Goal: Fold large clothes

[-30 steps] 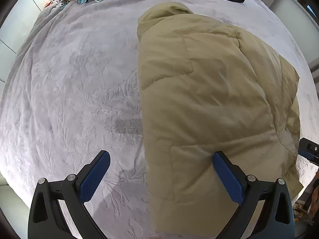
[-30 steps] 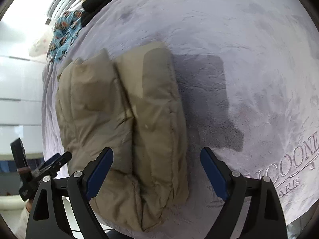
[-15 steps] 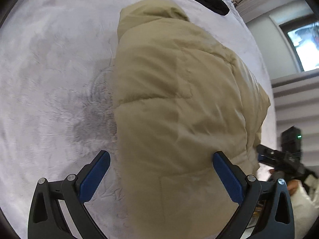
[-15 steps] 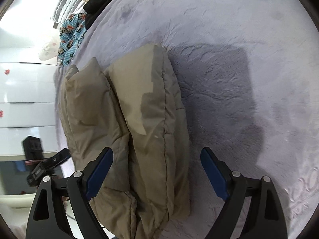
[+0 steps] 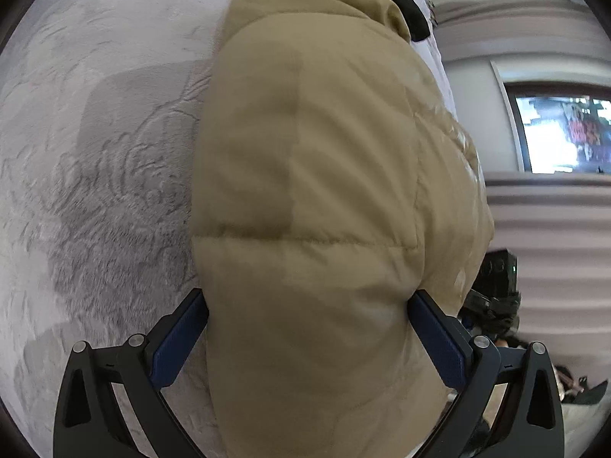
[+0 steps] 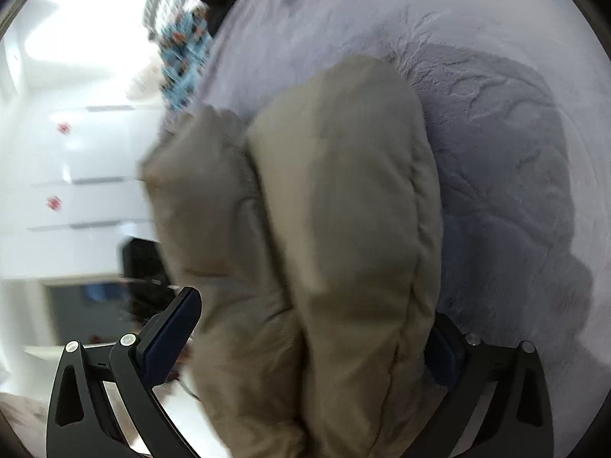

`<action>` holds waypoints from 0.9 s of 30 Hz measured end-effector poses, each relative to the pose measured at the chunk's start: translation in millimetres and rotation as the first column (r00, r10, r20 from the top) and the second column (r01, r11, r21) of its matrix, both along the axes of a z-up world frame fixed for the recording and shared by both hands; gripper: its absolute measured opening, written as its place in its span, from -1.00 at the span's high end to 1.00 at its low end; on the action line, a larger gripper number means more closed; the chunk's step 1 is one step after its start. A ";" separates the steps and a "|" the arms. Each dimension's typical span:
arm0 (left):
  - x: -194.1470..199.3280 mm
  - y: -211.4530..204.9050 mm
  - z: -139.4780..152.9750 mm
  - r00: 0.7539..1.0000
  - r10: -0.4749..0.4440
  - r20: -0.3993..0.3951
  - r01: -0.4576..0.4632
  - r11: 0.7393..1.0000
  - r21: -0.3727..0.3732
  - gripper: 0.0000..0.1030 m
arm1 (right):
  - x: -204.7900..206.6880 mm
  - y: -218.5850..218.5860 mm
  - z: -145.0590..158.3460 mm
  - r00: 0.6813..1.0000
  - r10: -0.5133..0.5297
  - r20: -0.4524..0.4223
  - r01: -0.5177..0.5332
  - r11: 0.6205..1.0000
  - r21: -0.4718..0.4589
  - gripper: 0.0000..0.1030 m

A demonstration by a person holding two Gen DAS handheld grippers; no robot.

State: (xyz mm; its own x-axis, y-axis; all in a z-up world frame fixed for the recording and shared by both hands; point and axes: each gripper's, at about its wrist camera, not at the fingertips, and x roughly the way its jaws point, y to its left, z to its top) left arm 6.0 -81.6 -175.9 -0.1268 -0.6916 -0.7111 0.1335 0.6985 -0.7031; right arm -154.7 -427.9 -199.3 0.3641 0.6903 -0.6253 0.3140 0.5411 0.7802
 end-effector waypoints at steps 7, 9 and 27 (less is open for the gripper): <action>5.7 -18.7 -12.1 1.000 -0.014 -0.003 0.014 1.000 0.021 -1.00 | 23.2 20.8 -13.5 0.996 0.069 -0.054 -0.071 0.996 -0.049 -1.00; 4.8 -23.5 -12.6 1.000 -0.009 0.004 0.008 0.999 0.048 -1.00 | 29.8 25.7 -16.3 0.995 0.063 -0.073 -0.068 0.996 -0.064 -1.00; -31.5 -70.6 85.6 0.942 -0.096 0.323 -0.004 0.955 0.296 -0.46 | 13.7 29.6 32.8 0.999 -0.002 -0.040 -0.002 0.996 -0.087 0.08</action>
